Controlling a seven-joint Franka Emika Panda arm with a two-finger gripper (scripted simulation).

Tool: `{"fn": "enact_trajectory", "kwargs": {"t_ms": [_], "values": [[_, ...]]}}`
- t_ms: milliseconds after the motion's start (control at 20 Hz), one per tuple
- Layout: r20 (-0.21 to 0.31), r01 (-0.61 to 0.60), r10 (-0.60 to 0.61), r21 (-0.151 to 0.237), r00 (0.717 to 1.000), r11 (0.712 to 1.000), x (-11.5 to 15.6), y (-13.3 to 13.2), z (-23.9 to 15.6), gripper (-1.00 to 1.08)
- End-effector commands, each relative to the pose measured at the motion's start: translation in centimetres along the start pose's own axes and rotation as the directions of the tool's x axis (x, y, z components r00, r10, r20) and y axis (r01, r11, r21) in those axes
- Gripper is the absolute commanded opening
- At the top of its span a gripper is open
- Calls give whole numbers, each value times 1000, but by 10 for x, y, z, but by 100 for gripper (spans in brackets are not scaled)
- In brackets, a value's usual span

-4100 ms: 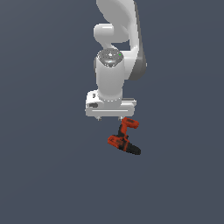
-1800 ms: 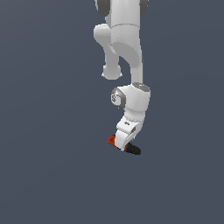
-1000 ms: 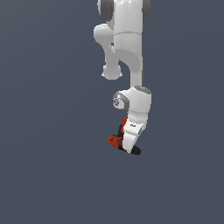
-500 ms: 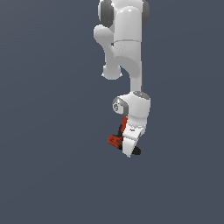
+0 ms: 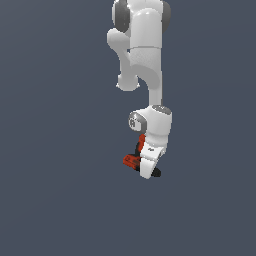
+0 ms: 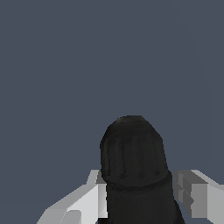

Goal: Pick up the object and move it to a goal position.

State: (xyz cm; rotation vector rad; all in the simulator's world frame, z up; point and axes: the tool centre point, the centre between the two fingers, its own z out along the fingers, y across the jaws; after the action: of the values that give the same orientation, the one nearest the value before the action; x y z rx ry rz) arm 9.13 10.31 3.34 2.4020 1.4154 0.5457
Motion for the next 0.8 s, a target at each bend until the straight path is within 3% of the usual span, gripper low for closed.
{"fn": "enact_trajectory", "kwargs": {"t_ms": [0,750], "values": [[5,0,0,7,1000,1000,-2,-4,3,-100],[0,1,-1,0,1000,1000,5,5,-33,-100]]}}
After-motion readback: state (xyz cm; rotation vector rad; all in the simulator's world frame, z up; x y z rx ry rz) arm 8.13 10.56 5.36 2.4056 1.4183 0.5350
